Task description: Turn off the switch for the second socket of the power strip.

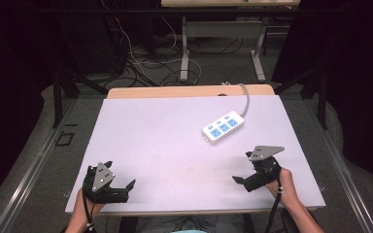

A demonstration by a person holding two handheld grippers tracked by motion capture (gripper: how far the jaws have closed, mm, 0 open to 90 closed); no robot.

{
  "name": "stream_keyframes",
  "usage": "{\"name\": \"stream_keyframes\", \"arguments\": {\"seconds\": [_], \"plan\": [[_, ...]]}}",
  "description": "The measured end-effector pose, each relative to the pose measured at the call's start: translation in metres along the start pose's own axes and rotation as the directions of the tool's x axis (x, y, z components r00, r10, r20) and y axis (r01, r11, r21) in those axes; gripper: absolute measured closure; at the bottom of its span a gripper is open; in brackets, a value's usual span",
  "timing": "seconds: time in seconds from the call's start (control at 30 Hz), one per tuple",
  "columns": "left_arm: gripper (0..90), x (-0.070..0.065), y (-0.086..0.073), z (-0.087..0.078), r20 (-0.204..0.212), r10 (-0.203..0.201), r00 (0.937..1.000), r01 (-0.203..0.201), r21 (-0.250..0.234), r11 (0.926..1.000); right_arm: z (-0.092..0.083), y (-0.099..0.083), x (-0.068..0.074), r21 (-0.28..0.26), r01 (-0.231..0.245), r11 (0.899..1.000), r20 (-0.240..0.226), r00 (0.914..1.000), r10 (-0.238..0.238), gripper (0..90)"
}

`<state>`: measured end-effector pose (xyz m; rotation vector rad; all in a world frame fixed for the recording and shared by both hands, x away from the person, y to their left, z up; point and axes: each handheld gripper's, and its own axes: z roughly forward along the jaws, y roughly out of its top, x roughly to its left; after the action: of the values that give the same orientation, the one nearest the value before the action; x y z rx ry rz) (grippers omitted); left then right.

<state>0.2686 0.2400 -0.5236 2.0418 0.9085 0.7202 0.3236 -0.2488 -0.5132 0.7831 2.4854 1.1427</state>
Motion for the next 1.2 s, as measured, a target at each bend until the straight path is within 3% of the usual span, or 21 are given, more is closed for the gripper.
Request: {"name": "stream_keyframes", "arguments": {"seconds": [0.23,0.33,0.43,0.93,1.2], "plan": [[0.8,-0.001,0.000,0.000,0.004,0.010,0.9999,-0.010,0.006,0.9999,0.000,0.003,-0.012,-0.003,-0.035,0.999,0.010,0.9993,0.035,0.0],[0.7,0.001,0.001,0.000,-0.007,0.025,0.9997,-0.025,0.006,0.9997,0.001,0.003,-0.015,0.002,-0.033,0.999,0.005,0.9994,0.033,0.0],[0.8,0.000,0.001,0.002,0.002,0.004,1.0000,-0.004,0.008,1.0000,0.003,0.006,-0.019,0.013,-0.040,0.999,0.008,0.9992,0.040,0.0],[0.7,0.001,0.001,0.003,0.002,0.013,0.9999,-0.013,0.009,0.9999,0.015,0.018,-0.038,0.022,-0.046,0.999,0.034,0.9984,0.045,0.1],[0.7,-0.001,0.001,0.002,-0.002,0.015,0.9999,-0.015,0.008,0.9999,0.022,0.025,-0.043,0.054,-0.046,0.998,0.026,0.9987,0.044,0.5]]}}
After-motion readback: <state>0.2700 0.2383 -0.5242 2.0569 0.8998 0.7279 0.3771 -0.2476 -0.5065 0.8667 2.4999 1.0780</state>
